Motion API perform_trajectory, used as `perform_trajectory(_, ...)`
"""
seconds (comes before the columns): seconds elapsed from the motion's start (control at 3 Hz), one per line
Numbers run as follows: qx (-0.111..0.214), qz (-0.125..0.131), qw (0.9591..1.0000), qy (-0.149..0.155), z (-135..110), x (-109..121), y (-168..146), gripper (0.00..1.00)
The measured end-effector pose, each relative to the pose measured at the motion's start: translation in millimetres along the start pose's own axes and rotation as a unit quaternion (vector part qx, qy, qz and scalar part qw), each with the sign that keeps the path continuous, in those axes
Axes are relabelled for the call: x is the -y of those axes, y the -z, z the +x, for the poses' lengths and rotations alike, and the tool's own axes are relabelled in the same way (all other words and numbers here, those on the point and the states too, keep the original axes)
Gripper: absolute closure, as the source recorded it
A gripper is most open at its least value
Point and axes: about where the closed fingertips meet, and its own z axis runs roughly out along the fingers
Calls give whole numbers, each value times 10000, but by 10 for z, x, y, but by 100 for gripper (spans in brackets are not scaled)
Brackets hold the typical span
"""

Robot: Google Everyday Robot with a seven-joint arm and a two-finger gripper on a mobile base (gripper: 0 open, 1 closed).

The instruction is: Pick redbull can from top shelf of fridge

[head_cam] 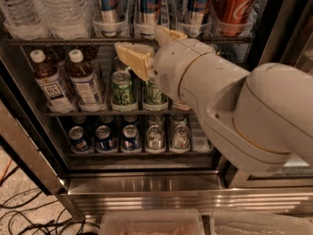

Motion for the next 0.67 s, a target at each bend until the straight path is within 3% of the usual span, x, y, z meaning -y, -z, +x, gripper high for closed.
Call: perform_trajectory(0.67,12,-176,9997,168,-80,-85,-101,34)
